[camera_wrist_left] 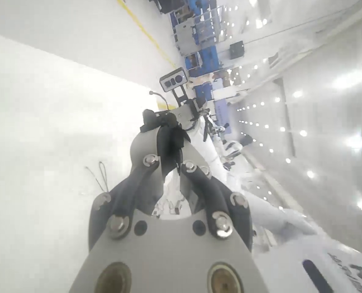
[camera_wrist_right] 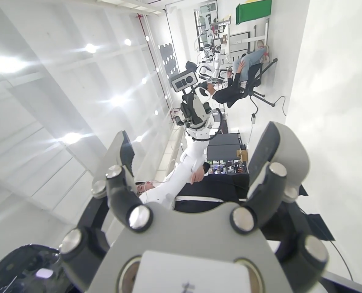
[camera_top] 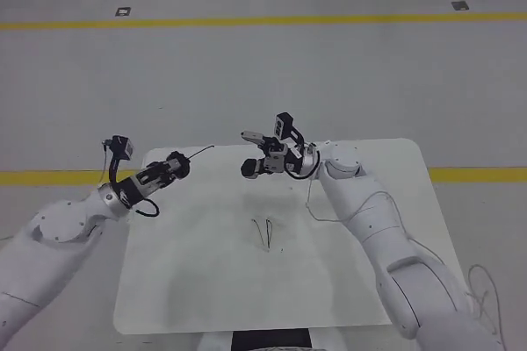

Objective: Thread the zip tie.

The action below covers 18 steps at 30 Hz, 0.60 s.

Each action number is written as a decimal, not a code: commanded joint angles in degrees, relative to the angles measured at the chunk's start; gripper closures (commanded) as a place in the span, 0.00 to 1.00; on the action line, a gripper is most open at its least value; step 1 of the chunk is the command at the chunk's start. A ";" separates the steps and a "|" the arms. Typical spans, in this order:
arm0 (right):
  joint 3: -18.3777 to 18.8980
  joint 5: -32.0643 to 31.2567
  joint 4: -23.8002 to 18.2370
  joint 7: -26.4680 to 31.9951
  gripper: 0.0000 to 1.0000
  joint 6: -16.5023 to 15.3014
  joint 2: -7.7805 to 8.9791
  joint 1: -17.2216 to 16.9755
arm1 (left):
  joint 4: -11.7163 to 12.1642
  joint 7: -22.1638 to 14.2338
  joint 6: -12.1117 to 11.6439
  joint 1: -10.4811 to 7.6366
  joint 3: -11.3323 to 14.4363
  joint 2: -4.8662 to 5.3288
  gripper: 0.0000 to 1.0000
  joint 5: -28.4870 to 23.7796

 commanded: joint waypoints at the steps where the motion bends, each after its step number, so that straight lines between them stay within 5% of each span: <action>1: 0.00 -0.01 -0.02 0.01 0.00 0.01 0.00 0.00 | 2.58 -7.20 0.00 0.66 -2.78 -2.04 1.00 -4.72; 4: 0.00 -0.01 -0.02 0.01 0.00 0.01 0.00 0.00 | 6.12 -14.97 0.00 1.08 -5.90 -4.49 1.00 -10.77; 14: 0.00 -0.01 -0.02 0.01 0.00 0.01 0.00 0.00 | 6.05 -14.29 0.35 1.11 -5.87 -4.57 1.00 -11.21; 16: 0.00 -0.01 -0.02 0.01 0.00 0.01 0.00 0.00 | 5.96 -15.40 1.95 1.46 -5.54 -4.82 1.00 -14.02; 18: 0.00 -0.01 -0.02 0.01 0.00 0.01 0.00 0.00 | 6.81 -18.29 5.27 1.81 -5.82 -5.18 1.00 -22.27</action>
